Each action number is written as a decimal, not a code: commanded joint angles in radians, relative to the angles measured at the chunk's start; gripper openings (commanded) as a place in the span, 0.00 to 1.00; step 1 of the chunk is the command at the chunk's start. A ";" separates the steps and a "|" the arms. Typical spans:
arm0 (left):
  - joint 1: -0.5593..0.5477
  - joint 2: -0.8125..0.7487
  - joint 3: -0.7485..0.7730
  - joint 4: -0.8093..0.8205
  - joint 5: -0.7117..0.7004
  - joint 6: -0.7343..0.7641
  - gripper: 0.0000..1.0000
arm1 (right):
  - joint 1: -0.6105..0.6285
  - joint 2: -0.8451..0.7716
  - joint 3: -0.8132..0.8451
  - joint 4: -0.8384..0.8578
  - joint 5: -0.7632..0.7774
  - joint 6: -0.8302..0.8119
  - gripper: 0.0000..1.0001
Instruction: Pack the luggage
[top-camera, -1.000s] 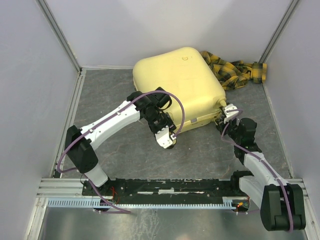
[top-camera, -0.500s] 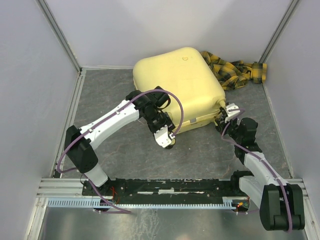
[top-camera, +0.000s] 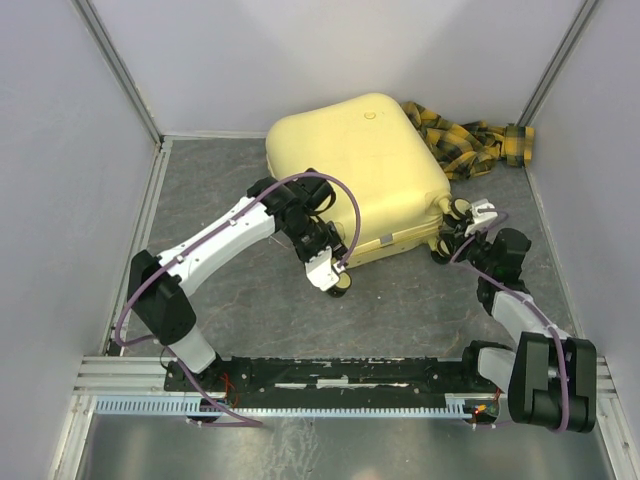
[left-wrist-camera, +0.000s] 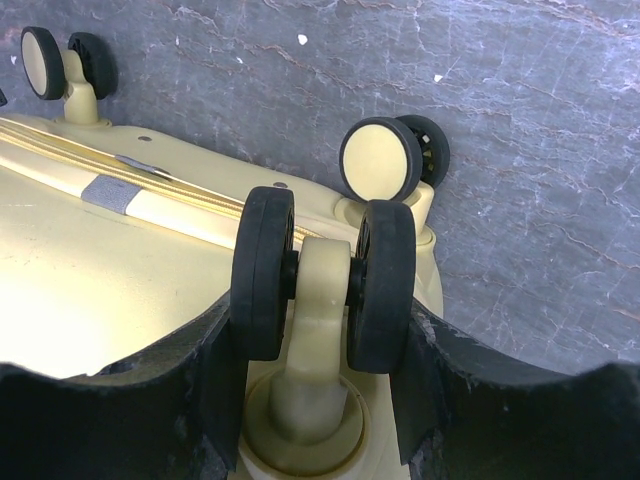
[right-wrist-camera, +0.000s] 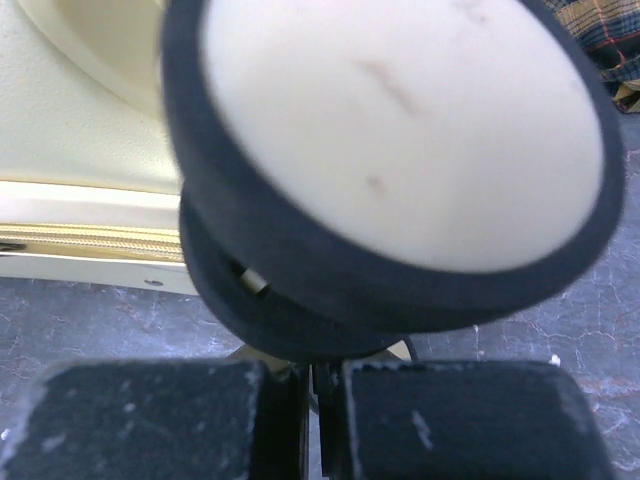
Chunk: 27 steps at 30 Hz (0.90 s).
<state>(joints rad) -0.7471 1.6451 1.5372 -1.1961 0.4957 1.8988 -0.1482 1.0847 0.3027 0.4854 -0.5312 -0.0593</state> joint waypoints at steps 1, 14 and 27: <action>0.118 -0.029 -0.030 -0.158 -0.144 -0.089 0.03 | -0.135 0.031 0.100 0.102 0.143 -0.016 0.02; 0.116 -0.087 -0.129 -0.205 -0.133 -0.011 0.03 | -0.274 0.228 0.308 0.035 -0.088 -0.016 0.02; 0.117 -0.098 -0.166 -0.264 -0.145 0.053 0.03 | -0.351 0.323 0.367 0.054 -0.181 -0.133 0.02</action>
<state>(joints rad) -0.7086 1.5890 1.4326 -1.1061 0.5339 1.9728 -0.3576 1.3838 0.5415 0.3904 -0.9634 -0.0811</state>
